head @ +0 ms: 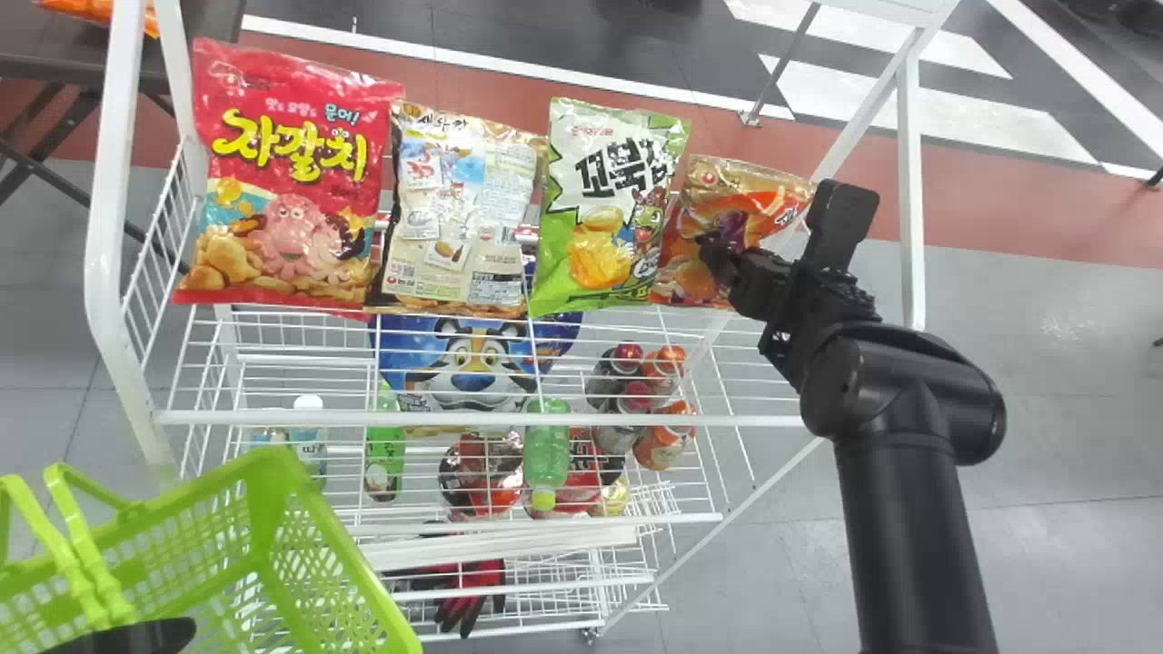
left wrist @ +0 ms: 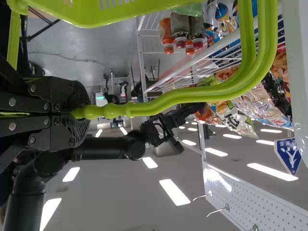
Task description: Hold basket handle with left hand then pick Saewookkang with right hand and place into basket
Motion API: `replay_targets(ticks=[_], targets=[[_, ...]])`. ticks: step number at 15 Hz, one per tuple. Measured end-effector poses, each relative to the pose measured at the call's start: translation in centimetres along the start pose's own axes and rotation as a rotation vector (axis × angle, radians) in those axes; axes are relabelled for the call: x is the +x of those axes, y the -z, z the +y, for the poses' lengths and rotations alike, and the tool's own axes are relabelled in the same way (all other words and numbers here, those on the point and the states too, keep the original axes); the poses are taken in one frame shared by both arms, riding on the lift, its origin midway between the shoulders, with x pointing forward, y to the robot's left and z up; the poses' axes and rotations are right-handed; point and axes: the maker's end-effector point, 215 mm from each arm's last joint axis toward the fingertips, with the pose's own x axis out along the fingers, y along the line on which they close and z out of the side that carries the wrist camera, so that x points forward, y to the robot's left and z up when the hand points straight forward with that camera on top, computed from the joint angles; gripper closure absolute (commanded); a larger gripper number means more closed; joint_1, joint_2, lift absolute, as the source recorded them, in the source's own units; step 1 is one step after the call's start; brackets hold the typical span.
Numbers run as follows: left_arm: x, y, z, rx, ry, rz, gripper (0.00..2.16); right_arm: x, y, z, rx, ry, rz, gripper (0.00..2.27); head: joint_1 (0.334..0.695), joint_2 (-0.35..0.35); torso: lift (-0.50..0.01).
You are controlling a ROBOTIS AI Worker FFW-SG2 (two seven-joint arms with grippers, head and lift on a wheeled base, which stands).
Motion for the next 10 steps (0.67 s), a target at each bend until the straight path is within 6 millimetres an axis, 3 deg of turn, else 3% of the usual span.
replay_targets(ticks=[5,10], targets=[[0.0,-0.1,0.1,-0.002,0.001,-0.002,2.15,-3.7,-0.6,-2.5,-0.032,0.12,-0.009,2.25,0.695,-0.35,-0.019],[0.1,-0.2,0.0,0.0,0.003,0.0,2.15,-7.2,-2.1,0.4,-0.055,0.075,0.002,2.25,0.695,-0.35,-0.019]])
